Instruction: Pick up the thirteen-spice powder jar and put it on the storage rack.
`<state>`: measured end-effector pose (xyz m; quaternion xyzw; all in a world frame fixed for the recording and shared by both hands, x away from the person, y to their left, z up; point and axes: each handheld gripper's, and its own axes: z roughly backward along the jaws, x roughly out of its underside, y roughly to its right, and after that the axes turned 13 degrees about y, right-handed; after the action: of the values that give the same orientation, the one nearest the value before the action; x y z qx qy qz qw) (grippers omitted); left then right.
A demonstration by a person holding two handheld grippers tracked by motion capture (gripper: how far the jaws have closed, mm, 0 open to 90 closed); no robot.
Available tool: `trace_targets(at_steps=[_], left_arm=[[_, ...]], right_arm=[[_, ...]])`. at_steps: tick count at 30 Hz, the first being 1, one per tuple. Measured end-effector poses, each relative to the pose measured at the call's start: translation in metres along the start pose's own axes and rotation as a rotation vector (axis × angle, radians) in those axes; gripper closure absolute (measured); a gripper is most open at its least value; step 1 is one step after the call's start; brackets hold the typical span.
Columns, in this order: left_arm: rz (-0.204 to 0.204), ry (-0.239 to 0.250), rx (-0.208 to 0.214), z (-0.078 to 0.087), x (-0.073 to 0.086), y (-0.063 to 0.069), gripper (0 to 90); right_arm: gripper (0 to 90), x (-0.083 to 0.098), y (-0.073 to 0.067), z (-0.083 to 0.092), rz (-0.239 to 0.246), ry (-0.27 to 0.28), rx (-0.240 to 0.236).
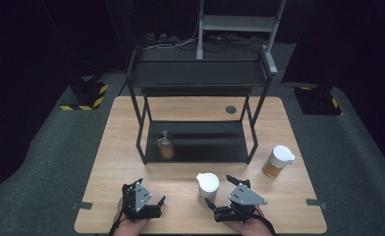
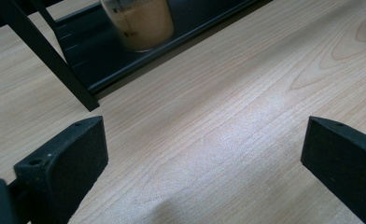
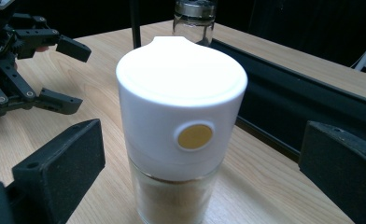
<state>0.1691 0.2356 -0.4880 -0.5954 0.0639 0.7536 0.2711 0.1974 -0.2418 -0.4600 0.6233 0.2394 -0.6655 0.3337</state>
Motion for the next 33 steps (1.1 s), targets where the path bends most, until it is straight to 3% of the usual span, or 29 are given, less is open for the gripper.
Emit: trace_targets(at_steps=[10,22,33], left_arm=[[-0.007,0.002,0.006,0.000,0.000,0.000,0.9],[0.005,0.008,0.014,0.000,0.001,-0.002,0.9],[0.011,0.009,0.025,0.001,0.001,-0.005,0.9]], right_arm=[[1.1,0.009,0.003,-0.009,-0.032,0.022,-0.028],[19.0,0.018,0.007,-0.018,-0.047,0.028,-0.067],[29.4,0.024,0.010,-0.020,-0.056,0.041,-0.069]])
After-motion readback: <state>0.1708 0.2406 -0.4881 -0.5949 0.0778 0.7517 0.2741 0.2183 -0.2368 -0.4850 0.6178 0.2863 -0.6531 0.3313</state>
